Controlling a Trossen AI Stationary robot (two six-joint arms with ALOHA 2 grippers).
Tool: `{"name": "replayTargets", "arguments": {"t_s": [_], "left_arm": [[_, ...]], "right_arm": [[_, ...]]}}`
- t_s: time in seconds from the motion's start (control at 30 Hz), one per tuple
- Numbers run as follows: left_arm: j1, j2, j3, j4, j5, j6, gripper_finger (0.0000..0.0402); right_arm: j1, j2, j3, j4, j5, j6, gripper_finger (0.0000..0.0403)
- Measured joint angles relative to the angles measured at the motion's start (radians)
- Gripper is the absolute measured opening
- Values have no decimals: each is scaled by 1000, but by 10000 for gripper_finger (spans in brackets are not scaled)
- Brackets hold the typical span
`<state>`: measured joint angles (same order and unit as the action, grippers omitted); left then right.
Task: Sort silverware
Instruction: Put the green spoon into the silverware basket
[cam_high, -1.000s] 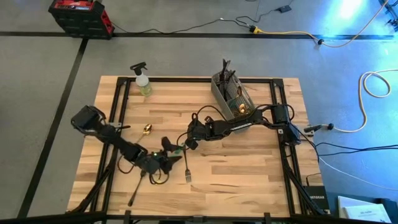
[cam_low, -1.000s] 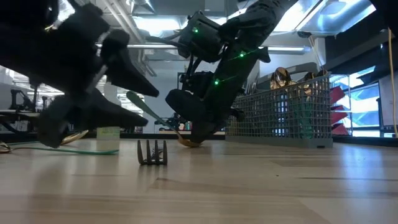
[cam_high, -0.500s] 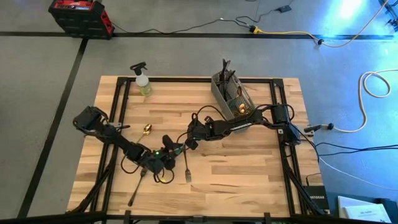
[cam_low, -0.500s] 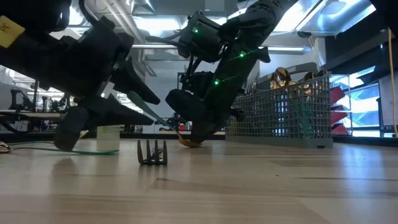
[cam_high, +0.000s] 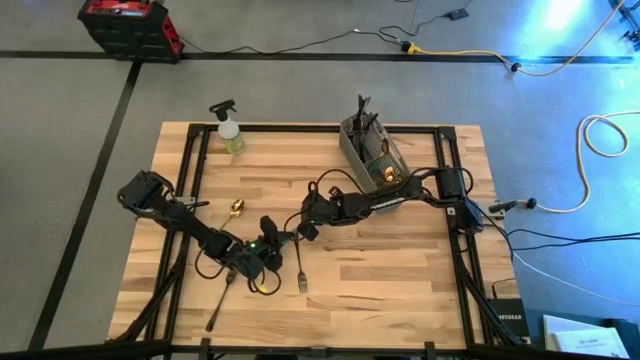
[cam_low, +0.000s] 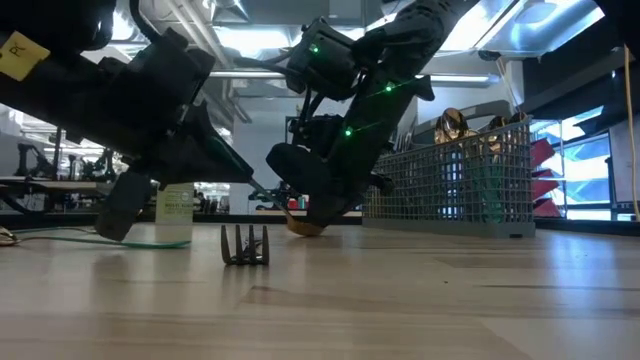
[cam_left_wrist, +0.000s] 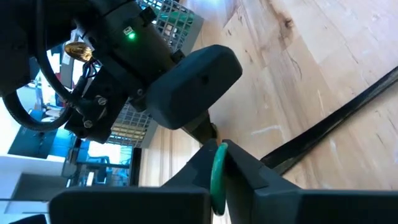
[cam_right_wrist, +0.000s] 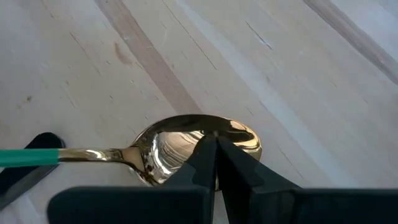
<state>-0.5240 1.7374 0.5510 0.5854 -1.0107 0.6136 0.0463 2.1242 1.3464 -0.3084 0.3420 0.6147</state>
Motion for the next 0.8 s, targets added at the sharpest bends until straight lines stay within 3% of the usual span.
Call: {"name": "replayTargets", "arguments": {"t_s": [0.3, 0.57, 0.7, 0.8], "left_arm": [[-9, 0, 0, 2, -17, -3, 1], [-38, 0, 0, 26, -105, 53, 0], [-67, 0, 12, 108, -222, 230, 0], [-86, 0, 57, 151, -281, 403, 0]], "right_arm": [[34, -91, -4, -38, 40, -70, 17], [137, -303, -2, -122, 265, -105, 60], [272, -347, 1, -174, 392, -78, 77], [403, -347, -2, -189, 562, 0, 80]]}}
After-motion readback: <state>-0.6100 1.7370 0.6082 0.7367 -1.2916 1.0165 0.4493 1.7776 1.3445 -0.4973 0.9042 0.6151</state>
